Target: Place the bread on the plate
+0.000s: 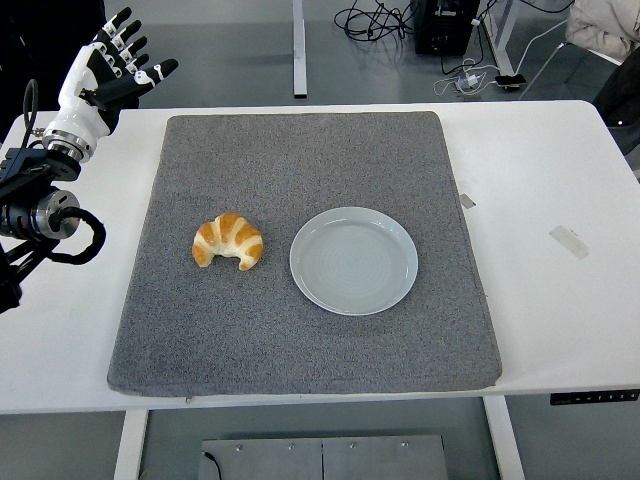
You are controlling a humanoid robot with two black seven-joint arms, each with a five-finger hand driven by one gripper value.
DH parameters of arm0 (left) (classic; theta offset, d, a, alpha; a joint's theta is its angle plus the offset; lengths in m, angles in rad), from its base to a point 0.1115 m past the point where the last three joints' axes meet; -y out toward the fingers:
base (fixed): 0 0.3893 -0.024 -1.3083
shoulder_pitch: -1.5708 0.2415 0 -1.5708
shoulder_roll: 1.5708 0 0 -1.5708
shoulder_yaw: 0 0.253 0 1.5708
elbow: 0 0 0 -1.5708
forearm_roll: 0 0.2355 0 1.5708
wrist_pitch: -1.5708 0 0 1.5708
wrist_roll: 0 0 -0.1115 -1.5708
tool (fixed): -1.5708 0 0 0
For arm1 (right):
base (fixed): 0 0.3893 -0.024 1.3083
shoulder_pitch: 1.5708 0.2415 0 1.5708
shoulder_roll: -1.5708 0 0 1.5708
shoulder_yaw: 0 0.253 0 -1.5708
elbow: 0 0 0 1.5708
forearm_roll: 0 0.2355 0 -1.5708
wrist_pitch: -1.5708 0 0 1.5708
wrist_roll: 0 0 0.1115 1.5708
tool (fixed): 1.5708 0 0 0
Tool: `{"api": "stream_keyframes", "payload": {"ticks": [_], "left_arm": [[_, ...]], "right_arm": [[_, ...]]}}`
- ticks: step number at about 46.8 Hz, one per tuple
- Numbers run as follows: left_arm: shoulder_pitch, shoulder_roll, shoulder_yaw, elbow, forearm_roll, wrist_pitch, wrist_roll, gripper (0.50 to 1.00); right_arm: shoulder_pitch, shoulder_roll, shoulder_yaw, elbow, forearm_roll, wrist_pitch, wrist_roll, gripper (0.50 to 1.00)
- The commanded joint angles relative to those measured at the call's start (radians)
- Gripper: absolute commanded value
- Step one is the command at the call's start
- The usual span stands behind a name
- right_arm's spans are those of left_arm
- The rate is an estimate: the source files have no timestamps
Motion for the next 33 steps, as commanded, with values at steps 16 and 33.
{"api": "stream_keyframes", "payload": {"ticks": [16,33], "left_arm": [[-0.167,0.155,0.312,-0.222,0.152,0.101,-0.003,0.966],[-0.202,0.189,0.381,-0.311,0.349,0.141,0.003,0.968]], "right_arm": [[0.0,0.0,0.0,0.0,0.0,0.0,0.0,1.0],[0.0,0.0,0.0,0.0,0.0,0.0,0.0,1.0]]}}
